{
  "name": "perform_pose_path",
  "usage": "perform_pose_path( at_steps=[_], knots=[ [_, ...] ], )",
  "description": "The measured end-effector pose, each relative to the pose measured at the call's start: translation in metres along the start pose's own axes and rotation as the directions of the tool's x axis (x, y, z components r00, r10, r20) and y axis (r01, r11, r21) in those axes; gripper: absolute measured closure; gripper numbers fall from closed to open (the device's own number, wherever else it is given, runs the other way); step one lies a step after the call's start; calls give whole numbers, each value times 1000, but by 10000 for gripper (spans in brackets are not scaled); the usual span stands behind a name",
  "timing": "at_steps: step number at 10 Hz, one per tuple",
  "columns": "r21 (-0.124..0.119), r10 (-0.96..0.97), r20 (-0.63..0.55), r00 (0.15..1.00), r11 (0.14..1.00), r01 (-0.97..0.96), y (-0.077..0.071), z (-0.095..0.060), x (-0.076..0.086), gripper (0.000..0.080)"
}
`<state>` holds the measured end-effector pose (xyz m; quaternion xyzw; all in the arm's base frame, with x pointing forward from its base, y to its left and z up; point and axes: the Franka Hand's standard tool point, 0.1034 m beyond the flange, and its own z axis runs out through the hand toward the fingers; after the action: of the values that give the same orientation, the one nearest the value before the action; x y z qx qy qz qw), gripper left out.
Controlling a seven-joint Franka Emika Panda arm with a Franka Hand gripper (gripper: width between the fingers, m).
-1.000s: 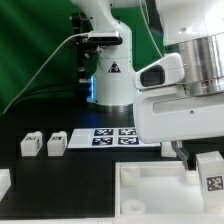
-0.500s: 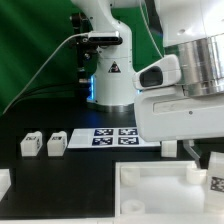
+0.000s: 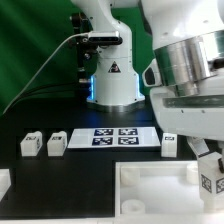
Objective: Assemble one leg
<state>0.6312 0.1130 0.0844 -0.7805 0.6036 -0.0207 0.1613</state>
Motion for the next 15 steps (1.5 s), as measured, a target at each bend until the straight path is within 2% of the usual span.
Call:
perform_pose_path(
  at_steps=[1,4,5,6,7,8,10,14,15],
  knots=[
    [36,97,-1,995,995,-97,2,0,1,482],
    [40,53,-6,999,998,-52,2,-1,-1,482],
    [38,39,-8,999,999,-39,3,0,-1,384],
    [17,-116,-12,993,993,117,5,1,-1,384],
    [-13,-306,-13,952,952,306,3,0,-3,220],
    [-28,-435,-16,900,900,435,2,0,-5,165],
    [-32,-570,-15,821,821,570,3,1,-2,154],
    [-52,-839,13,544,543,838,6,6,1,151],
    [-53,-858,18,513,512,857,8,7,2,151]
  ],
)
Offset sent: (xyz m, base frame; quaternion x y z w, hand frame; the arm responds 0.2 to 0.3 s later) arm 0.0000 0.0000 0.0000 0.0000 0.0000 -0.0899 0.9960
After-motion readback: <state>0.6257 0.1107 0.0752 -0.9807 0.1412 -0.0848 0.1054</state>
